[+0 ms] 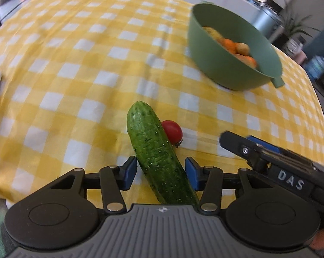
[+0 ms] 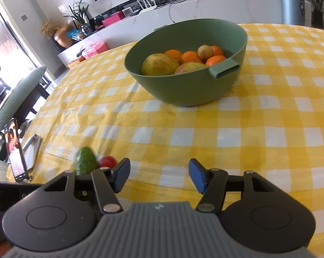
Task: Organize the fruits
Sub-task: 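Lower left tool around the green cucumber while right tool closes on the red tomato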
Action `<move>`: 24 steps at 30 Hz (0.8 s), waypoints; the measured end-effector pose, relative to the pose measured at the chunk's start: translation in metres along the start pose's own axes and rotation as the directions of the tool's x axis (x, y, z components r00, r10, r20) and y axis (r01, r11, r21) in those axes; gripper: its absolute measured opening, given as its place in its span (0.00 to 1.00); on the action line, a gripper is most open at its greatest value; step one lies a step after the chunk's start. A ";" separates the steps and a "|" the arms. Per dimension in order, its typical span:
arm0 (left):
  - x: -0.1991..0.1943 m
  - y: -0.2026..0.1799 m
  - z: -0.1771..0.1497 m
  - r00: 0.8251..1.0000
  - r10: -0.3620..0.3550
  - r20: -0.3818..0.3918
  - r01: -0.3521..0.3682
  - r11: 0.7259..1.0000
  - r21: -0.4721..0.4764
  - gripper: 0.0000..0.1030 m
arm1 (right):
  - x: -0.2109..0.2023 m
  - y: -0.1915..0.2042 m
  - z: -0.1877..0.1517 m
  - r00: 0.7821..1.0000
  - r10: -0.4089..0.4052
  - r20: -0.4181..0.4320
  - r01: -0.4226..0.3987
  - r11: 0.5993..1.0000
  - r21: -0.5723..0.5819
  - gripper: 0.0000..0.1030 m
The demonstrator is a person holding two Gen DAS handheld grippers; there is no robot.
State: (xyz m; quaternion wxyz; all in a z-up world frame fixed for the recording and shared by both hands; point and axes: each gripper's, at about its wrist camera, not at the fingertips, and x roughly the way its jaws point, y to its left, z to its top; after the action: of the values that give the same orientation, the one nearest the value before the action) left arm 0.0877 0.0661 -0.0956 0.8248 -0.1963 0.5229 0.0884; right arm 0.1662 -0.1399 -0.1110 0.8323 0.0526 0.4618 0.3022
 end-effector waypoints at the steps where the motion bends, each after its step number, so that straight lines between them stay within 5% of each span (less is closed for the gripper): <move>1: 0.001 0.000 0.000 1.000 0.000 -0.002 0.000 1.000 0.007 0.54 | 0.000 0.000 0.000 1.000 0.013 0.002 -0.013 1.000 0.004 0.49; 11: 0.001 0.014 0.004 0.998 0.001 -0.061 -0.004 0.999 -0.052 0.56 | 0.014 0.009 0.003 0.995 0.102 -0.008 -0.102 0.995 -0.006 0.47; 24: -0.004 0.014 -0.005 1.000 0.001 0.002 -0.001 1.000 0.019 0.60 | 0.031 0.026 0.004 0.976 0.215 -0.031 -0.217 0.975 -0.044 0.40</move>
State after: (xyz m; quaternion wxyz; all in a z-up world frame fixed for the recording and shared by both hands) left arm 0.0769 0.0773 -0.0974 0.8270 -0.1883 0.5230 0.0839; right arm 0.1699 -0.1008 -0.1220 0.7895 0.0789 0.4568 0.4023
